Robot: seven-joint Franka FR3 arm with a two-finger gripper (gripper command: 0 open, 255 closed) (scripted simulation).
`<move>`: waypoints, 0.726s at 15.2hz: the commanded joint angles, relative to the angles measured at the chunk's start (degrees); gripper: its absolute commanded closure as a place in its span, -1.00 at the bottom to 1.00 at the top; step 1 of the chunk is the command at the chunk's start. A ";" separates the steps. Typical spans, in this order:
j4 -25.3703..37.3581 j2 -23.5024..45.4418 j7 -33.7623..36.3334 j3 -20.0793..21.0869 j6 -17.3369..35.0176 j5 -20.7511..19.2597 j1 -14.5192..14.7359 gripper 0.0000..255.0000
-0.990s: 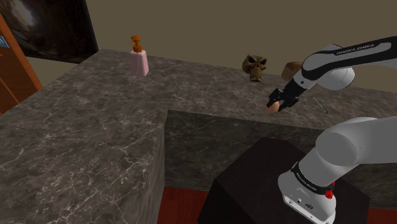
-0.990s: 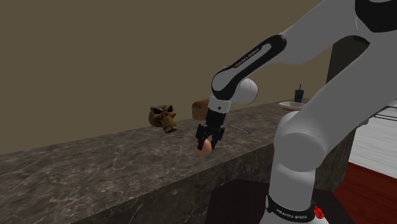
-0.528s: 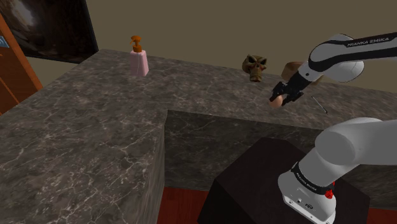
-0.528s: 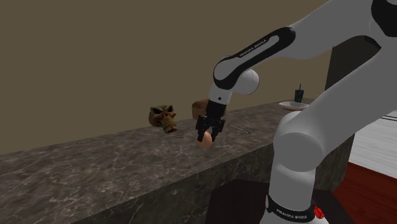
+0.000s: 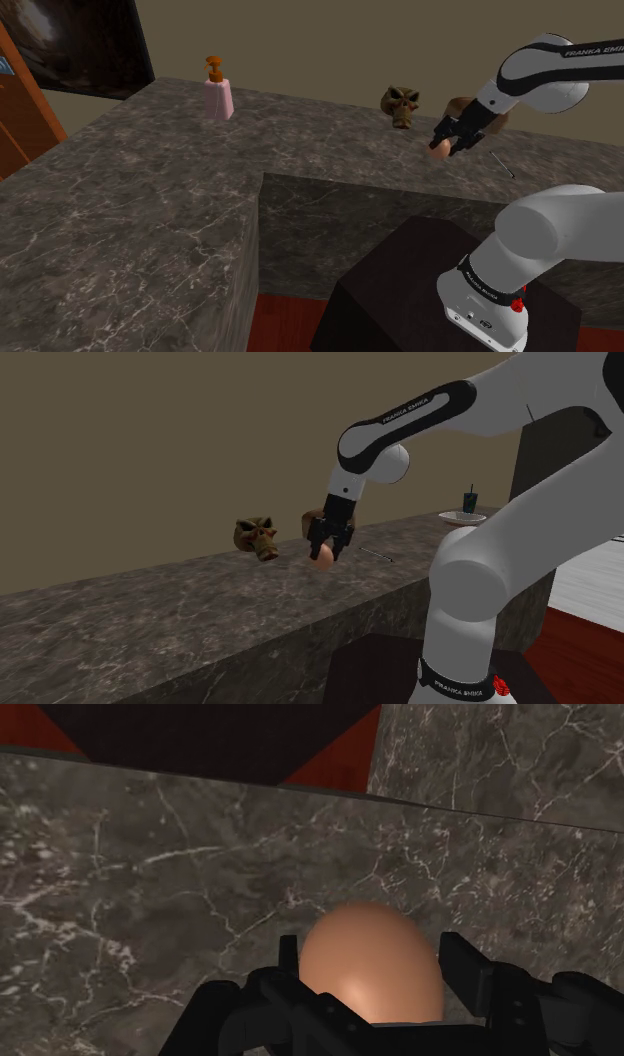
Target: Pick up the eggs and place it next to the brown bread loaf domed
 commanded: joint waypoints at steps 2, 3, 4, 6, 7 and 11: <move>1.94 -1.13 0.69 0.72 -3.02 0.13 -0.09 1.00; 2.56 -1.40 0.91 0.95 -3.88 0.20 -0.08 1.00; 3.18 -1.66 1.12 1.16 -4.73 0.27 -0.06 1.00; 4.45 -2.10 1.53 1.58 -6.39 0.41 -0.01 1.00; 5.10 -2.29 1.73 1.78 -7.21 0.49 0.03 1.00; 7.80 -2.87 2.50 2.53 -10.39 0.81 0.21 1.00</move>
